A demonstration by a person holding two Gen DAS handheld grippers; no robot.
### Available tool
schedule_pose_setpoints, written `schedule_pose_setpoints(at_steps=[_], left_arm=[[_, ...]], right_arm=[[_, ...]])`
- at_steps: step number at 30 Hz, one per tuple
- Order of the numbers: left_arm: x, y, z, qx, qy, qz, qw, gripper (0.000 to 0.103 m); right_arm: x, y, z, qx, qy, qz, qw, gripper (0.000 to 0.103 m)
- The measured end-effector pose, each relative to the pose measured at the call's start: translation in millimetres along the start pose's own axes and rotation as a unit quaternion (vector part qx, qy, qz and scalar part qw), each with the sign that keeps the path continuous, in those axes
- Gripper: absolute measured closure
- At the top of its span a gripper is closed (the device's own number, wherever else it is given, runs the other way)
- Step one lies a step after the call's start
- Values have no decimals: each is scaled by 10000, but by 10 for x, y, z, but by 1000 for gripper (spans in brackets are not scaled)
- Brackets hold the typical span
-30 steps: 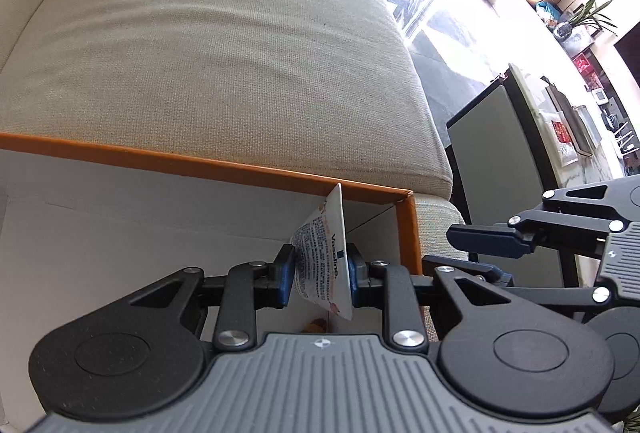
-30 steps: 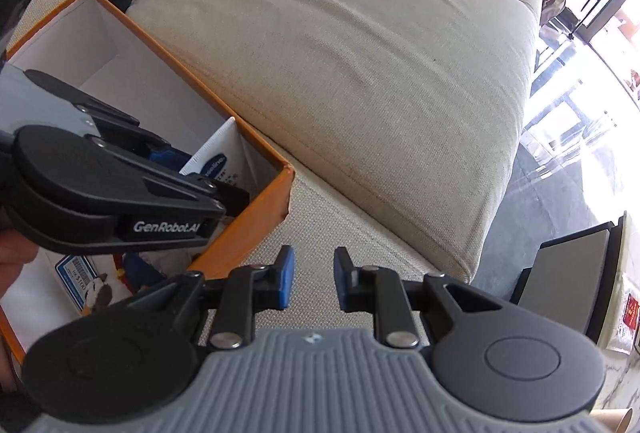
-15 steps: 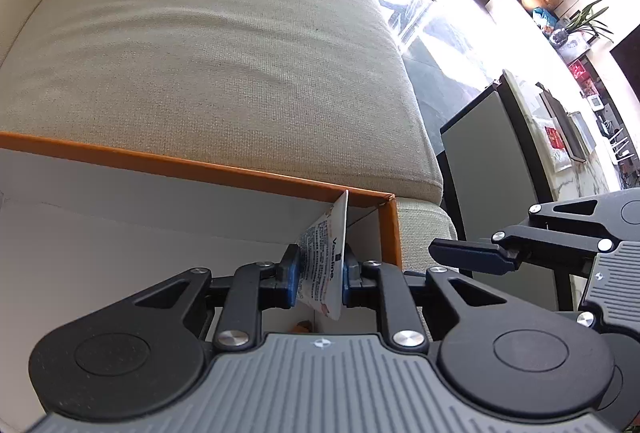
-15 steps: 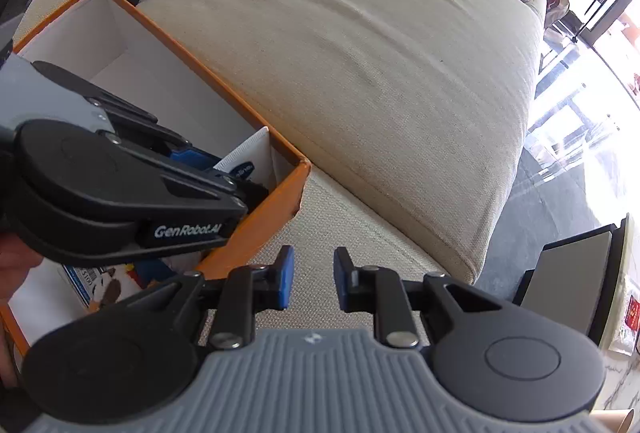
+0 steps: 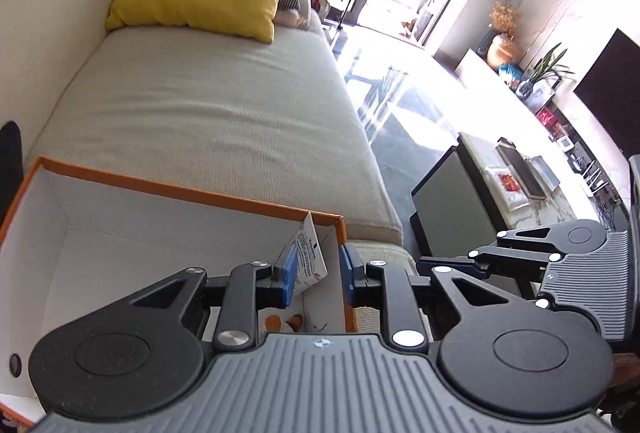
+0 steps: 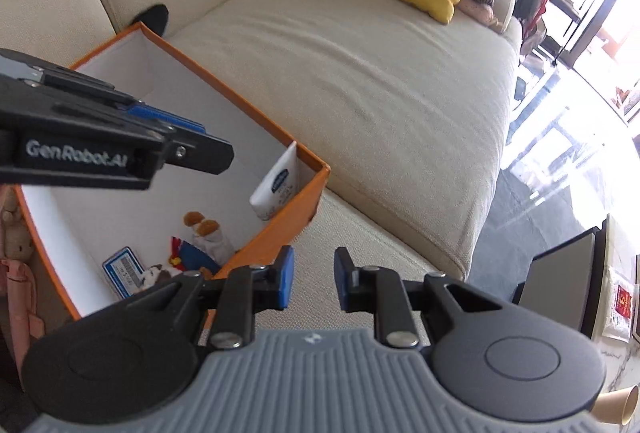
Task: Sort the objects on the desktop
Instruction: 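Withdraw both grippers from the box, then reach left gripper to striped-base white plush while right reaches crocheted bunny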
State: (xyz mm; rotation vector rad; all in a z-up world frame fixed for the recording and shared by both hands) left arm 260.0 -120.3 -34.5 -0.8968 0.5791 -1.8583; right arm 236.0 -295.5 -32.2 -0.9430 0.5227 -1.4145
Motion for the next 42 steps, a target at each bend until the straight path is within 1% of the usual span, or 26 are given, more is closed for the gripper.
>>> schedule_pose_setpoints(at_steps=[1, 2, 4, 6, 9, 10, 11, 13, 15, 20, 22, 25, 28, 32, 36, 38, 42], left_arm=[[2, -125, -21, 126, 3, -16, 9999, 71], [1, -287, -39, 290, 38, -6, 9996, 69], [9, -565, -103, 586, 138, 84, 9982, 66], [1, -781, -197, 786, 233, 210, 9964, 66], [-76, -990, -367, 875, 219, 461, 9949, 65], [-104, -1029, -424, 860, 212, 517, 9947, 65], [-140, -1071, -506, 796, 214, 594, 9948, 65], [-233, -1128, -673, 649, 175, 709, 9952, 65], [-375, -1189, -853, 488, 65, 804, 9955, 65], [-745, -1287, -1279, 86, -280, 1028, 9943, 65], [-873, -1319, -1463, -40, -416, 1079, 9933, 65], [-994, -1320, -1729, -253, -497, 1096, 9924, 65], [-1071, -1331, -1962, -436, -481, 1148, 9913, 65], [-1098, -1382, -2122, -615, -435, 1129, 9907, 65], [-1151, -1444, -2273, -801, -422, 1204, 9886, 65], [-1187, -1467, -2352, -874, -433, 1213, 9878, 65], [-1263, -1462, -2457, -998, -530, 1176, 9866, 65]], right_arm=[[-54, -107, -35, 250, -29, -20, 9997, 65], [-113, -222, -80, 507, -57, -43, 9987, 61], [-247, -422, -169, 917, -119, 2, 9957, 61], [-371, -570, -256, 1152, -36, 70, 9933, 61], [-556, -700, -371, 1339, 213, 267, 9904, 60], [-627, -716, -411, 1369, 302, 369, 9894, 58], [-705, -719, -450, 1379, 379, 485, 9885, 56], [-878, -702, -527, 1374, 551, 714, 9864, 56], [-1048, -654, -590, 1281, 677, 980, 9846, 56], [-1422, -481, -792, 963, 1050, 1379, 9801, 55], [-1560, -380, -888, 746, 1169, 1535, 9784, 55], [-1755, -208, -1011, 386, 1154, 1588, 9798, 55], [-1922, -63, -1118, -4, 1196, 1765, 9770, 55], [-2131, 32, -1233, -312, 1046, 1867, 9763, 55], [-2273, 56, -1310, -470, 899, 1930, 9759, 53], [-2320, 45, -1356, -542, 798, 1946, 9761, 50], [-2417, 82, -1443, -761, 652, 2003, 9746, 50]])
Point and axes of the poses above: each gripper's, at about its wrist camera, not at the fingertips, and y roughly the way its jaws point, x to its right, z to its top, the point moved 6 cm from there along y, roughly the way its jaws point, and after that the axes turned 1 degree about z, right-handed, at the moved point
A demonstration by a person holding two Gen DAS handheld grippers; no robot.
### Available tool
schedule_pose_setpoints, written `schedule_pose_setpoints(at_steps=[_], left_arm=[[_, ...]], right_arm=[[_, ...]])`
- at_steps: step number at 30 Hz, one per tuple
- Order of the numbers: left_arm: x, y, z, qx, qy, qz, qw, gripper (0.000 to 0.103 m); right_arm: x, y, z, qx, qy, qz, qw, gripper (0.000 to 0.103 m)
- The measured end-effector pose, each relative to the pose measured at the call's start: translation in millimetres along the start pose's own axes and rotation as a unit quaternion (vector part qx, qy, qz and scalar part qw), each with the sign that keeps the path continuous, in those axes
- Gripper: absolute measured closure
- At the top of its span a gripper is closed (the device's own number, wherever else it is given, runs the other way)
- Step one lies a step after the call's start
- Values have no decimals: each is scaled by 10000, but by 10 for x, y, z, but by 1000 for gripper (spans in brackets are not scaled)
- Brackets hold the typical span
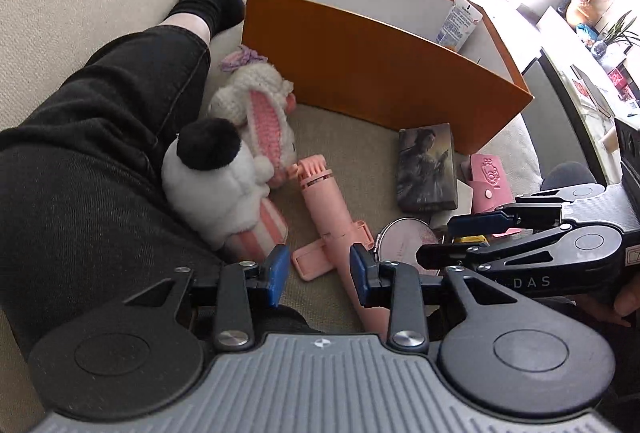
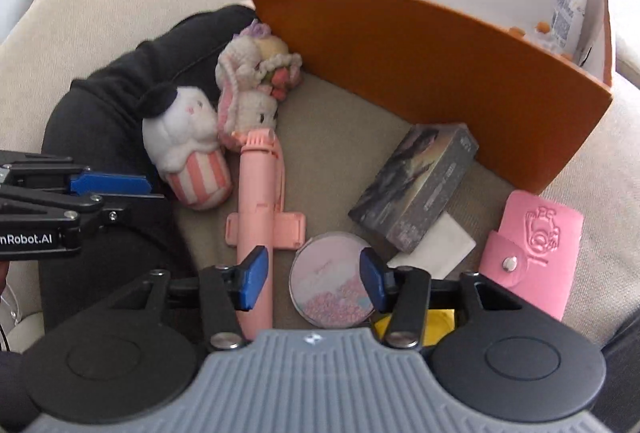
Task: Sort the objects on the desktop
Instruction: 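Reach left gripper to striped-base white plush while right reaches crocheted bunny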
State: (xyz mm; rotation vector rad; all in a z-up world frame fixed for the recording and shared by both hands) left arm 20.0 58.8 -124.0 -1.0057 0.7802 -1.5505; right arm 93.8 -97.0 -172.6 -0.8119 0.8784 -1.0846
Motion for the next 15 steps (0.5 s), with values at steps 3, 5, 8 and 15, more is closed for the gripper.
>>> schedule_pose_setpoints(at_steps=[3, 5, 8, 15], left_arm=[[-38, 2, 4, 51, -61, 34, 10000, 65], [-64, -35, 35, 197, -68, 68, 9998, 65], [-151, -63, 109, 319, -222, 275, 9989, 62], [-280, 108, 214, 167, -727, 847, 9936, 50]], right_arm=[[-19, 14, -13, -66, -47, -10, 10000, 50], [6, -4, 17, -15, -13, -48, 10000, 50], [22, -10, 110, 16, 40, 37, 10000, 50], [-74, 56, 328, 65, -222, 142, 9996, 50]])
Point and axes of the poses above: each gripper's, at about its wrist camera, not at the fingertips, and y roughly the way its jaws point, x to its right, z to its top, the point moved 6 cm from there along y, roughly the way its jaws point, and after that the axes turned 1 degree about z, right-handed, at the moved point
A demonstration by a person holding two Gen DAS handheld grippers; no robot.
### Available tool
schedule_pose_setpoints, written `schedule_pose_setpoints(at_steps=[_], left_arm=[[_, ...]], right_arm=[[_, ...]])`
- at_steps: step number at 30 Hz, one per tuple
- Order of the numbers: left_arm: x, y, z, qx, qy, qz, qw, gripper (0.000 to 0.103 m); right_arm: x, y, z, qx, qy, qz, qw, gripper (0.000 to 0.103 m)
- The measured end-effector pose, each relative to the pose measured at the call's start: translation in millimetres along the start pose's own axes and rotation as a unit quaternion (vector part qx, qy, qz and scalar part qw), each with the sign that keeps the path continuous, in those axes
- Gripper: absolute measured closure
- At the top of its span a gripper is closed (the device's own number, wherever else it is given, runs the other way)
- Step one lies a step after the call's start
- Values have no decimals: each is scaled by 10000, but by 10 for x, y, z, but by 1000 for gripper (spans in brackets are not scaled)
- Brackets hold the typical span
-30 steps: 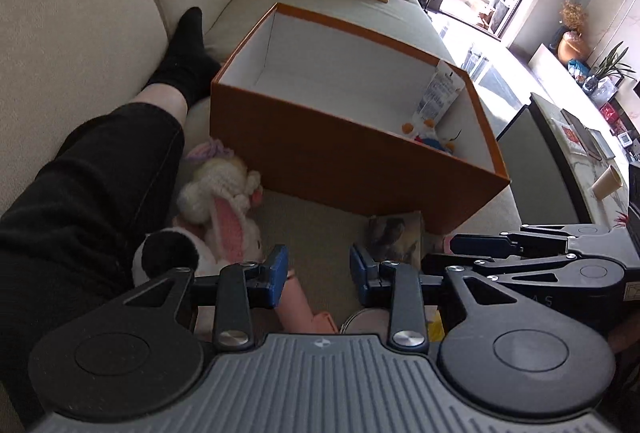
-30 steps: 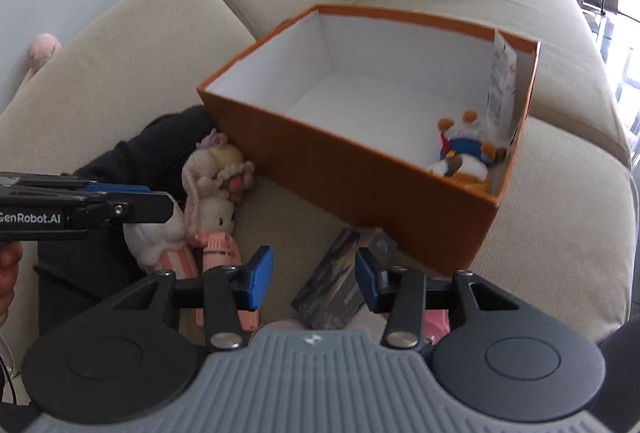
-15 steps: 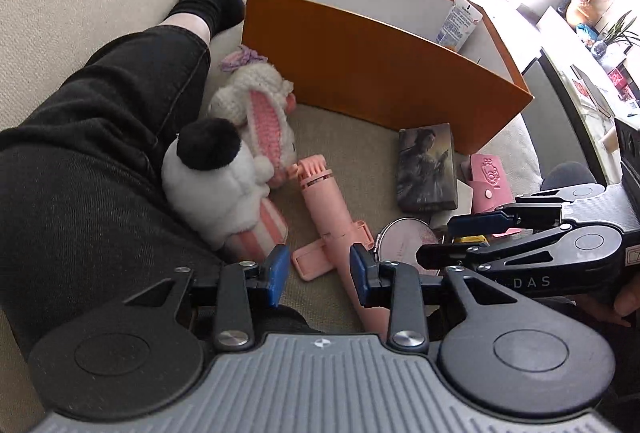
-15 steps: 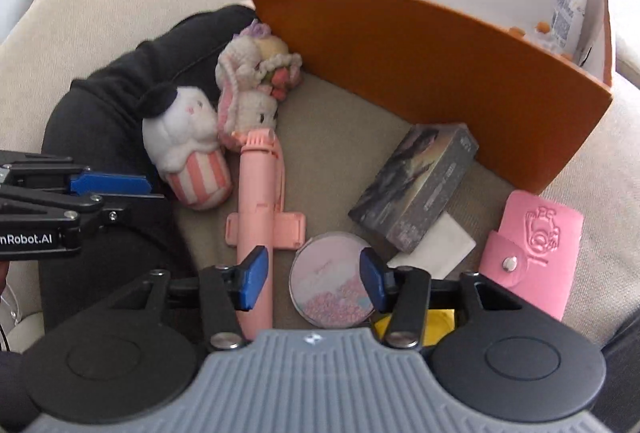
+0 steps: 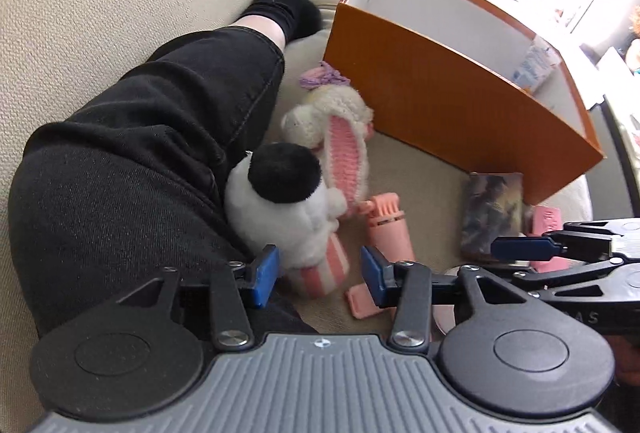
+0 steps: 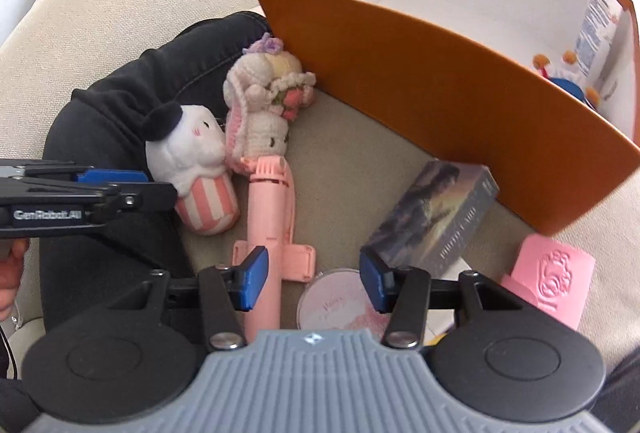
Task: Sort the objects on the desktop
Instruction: 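Reach left gripper to striped-base white plush while right reaches crocheted bunny, then close left gripper on white plush while right gripper closes on crocheted bunny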
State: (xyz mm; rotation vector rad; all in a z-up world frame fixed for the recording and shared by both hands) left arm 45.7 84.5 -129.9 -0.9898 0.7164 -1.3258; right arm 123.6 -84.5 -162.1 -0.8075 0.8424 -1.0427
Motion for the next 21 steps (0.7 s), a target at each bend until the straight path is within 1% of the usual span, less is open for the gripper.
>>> schedule_pose_setpoints(at_steps=[3, 7, 11, 13, 15, 17, 19, 21], left_arm=[[5, 98, 60, 27, -227, 237, 9995, 49], [-7, 187, 110, 180, -461, 658, 9966, 48], [14, 265, 91, 432, -315, 1096, 9925, 48], [75, 302, 76, 453, -95, 1281, 9907, 43], [100, 321, 68, 449, 49, 1391, 9892, 42], [91, 306, 65, 425, 116, 1371, 9896, 42], [65, 276, 72, 373, 153, 1359, 9899, 47], [56, 267, 87, 303, 166, 1343, 9903, 48]], right_arm=[[-34, 44, 70, -11, -112, 67, 9999, 50], [-38, 88, 227, 49, -196, 145, 9997, 50], [-6, 114, 449, 239, -49, 139, 9996, 50], [-29, 148, 558, 307, 8, 242, 9992, 50], [-73, 196, 643, 321, 2, 309, 9990, 50], [-106, 269, 719, 300, 31, 315, 9990, 50], [-141, 334, 789, 263, 115, 379, 9989, 50], [-183, 416, 835, 196, 134, 410, 9989, 49]])
Point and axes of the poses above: each gripper's, at about its wrist camera, not at the fingertips, and y roughly the way its jaws point, x to its right, z to its top, the point moved 6 cm from there along y, roughly the way its jaws point, and after that the axes turned 1 degree about z, right-handed, at the moved point
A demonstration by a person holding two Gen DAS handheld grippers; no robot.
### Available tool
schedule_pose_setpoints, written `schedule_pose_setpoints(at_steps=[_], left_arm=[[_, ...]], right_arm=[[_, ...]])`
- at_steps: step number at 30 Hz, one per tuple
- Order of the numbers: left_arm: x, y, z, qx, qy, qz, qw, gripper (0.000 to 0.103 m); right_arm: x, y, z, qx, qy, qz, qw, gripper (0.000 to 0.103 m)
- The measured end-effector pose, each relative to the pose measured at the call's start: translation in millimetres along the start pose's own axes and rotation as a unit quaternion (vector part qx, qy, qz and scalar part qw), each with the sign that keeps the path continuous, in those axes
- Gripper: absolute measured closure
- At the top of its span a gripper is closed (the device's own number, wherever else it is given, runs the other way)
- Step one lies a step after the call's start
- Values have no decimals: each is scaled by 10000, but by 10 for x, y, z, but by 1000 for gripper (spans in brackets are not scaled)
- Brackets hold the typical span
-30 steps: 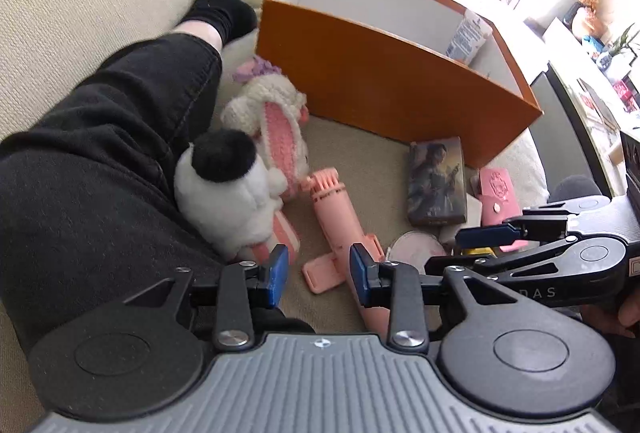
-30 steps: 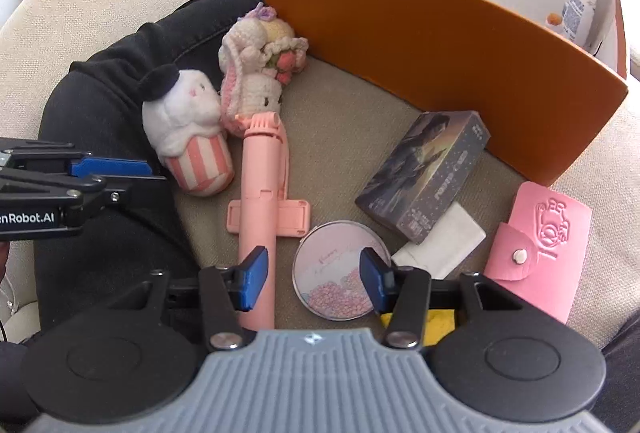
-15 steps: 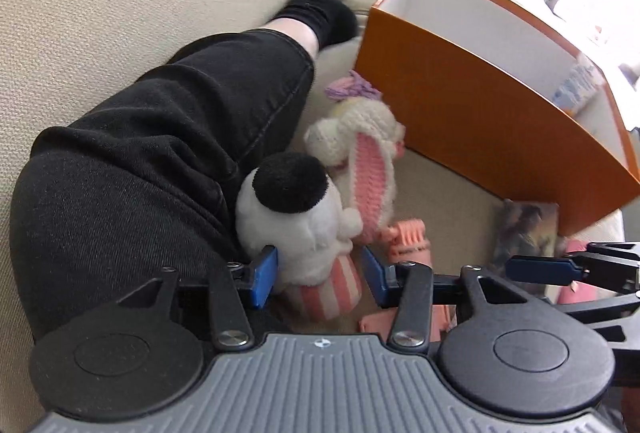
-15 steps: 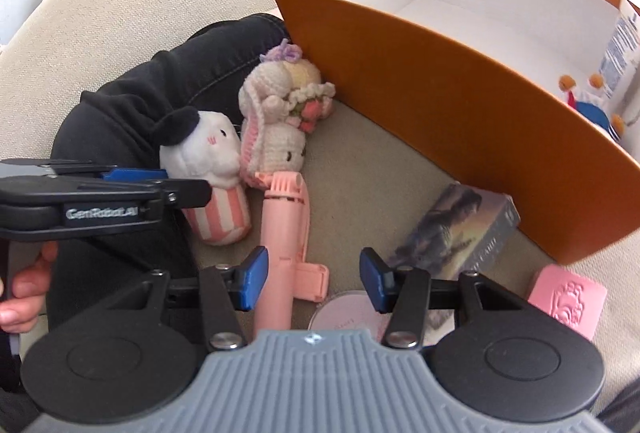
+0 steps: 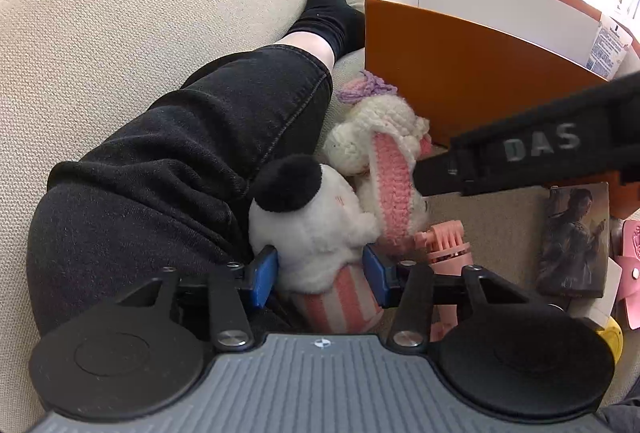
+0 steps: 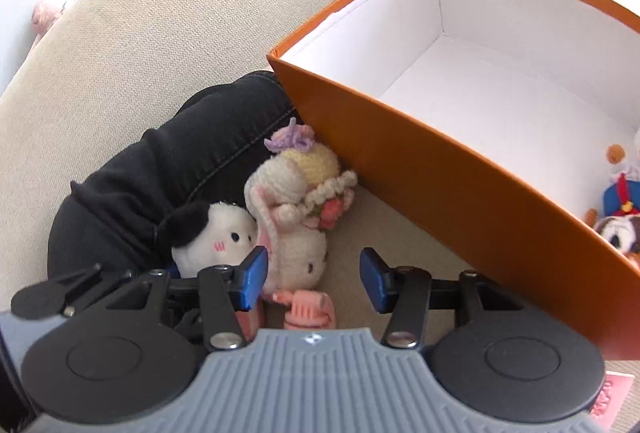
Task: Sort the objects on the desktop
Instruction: 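Close left gripper on white plush while right gripper closes on crocheted bunny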
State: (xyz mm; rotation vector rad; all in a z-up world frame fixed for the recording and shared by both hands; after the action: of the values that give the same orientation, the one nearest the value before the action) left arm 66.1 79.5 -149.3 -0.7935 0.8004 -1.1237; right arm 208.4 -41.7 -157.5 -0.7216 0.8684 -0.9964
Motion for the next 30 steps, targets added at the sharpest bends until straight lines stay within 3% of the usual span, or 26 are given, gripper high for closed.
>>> schedule_pose_setpoints(at_steps=[5, 10, 15, 20, 25, 28, 30], left_arm=[[54, 10, 10, -115, 200, 55, 9997, 46], [127, 33, -14, -147, 416, 160, 9989, 37], [165, -5, -61, -85, 475, 238, 9985, 34], [173, 14, -76, -17, 454, 269, 9986, 34], [136, -24, -67, 166, 411, -18, 9990, 49], [177, -108, -66, 226, 446, -441, 9978, 49], [201, -124, -62, 308, 472, -392, 9976, 49]], right_arm=[[-53, 256, 17, -260, -49, -5, 9997, 46], [-87, 486, 13, -486, -57, 27, 9988, 45], [-99, 657, 60, -528, -136, -62, 9985, 45], [-127, 682, 56, -536, -293, 67, 9981, 57], [-80, 488, -50, -573, -453, -25, 9973, 59], [22, 352, -177, -670, -344, -7, 9972, 59], [107, 235, -218, -645, -187, 9, 9977, 59]])
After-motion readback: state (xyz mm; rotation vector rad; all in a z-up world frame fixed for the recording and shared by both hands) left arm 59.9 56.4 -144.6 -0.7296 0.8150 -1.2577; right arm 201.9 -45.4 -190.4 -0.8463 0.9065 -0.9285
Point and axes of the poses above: each gripper's, at about its wrist camera, not at the fingertips, and y roughly the way its jaws point, x to its right, z to its top, the point moved 6 cm from there along y, roughly the way its jaws point, and after that the axes turned 1 degree about z, right-handed, at the moved point
